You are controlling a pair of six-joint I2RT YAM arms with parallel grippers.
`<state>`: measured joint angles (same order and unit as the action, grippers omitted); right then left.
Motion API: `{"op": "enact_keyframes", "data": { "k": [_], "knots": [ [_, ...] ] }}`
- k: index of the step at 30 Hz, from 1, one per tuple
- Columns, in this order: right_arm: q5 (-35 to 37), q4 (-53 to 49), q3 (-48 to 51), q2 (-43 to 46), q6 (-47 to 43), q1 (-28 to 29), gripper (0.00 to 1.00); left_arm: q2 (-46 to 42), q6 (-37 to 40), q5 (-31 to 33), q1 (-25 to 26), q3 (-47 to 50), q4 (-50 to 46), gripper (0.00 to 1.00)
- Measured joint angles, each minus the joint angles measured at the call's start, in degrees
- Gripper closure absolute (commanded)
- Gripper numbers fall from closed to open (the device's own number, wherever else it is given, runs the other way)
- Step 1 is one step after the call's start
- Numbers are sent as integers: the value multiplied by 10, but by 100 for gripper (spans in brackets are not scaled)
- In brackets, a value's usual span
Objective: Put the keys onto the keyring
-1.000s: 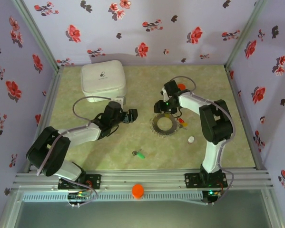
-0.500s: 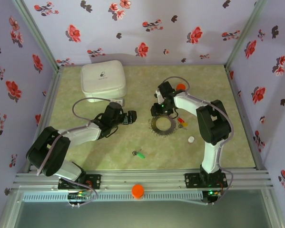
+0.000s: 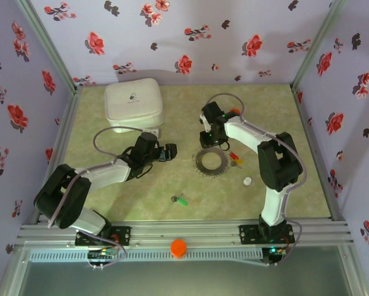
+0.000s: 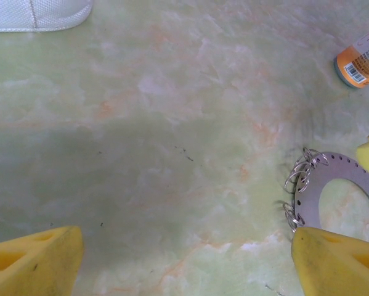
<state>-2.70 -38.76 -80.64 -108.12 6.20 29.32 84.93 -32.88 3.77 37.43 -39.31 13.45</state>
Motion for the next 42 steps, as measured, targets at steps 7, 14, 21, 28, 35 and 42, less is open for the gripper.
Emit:
{"op": "enact_keyframes", "data": {
  "k": [7, 14, 21, 28, 35, 42],
  "knots": [
    [-7, -26, -18, -24, -40, 3, 60, -2, 0, -11, -3, 2, 7, 12],
    [-6, -37, -25, -68, -60, 3, 69, -22, 0, -15, -3, 13, 11, 12],
    [-4, -40, -39, -74, -65, 3, 74, -23, 0, -20, -3, 17, 16, 12],
    [-5, -42, -63, -96, -72, 3, 74, -23, 0, -21, -3, 20, 24, 11],
    [-5, -46, -70, -105, -76, 3, 64, -23, 0, -21, -4, 20, 24, 11],
    [-9, -49, -70, -105, -77, 5, 58, -23, 0, -21, -4, 20, 24, 11]
  ]
}}
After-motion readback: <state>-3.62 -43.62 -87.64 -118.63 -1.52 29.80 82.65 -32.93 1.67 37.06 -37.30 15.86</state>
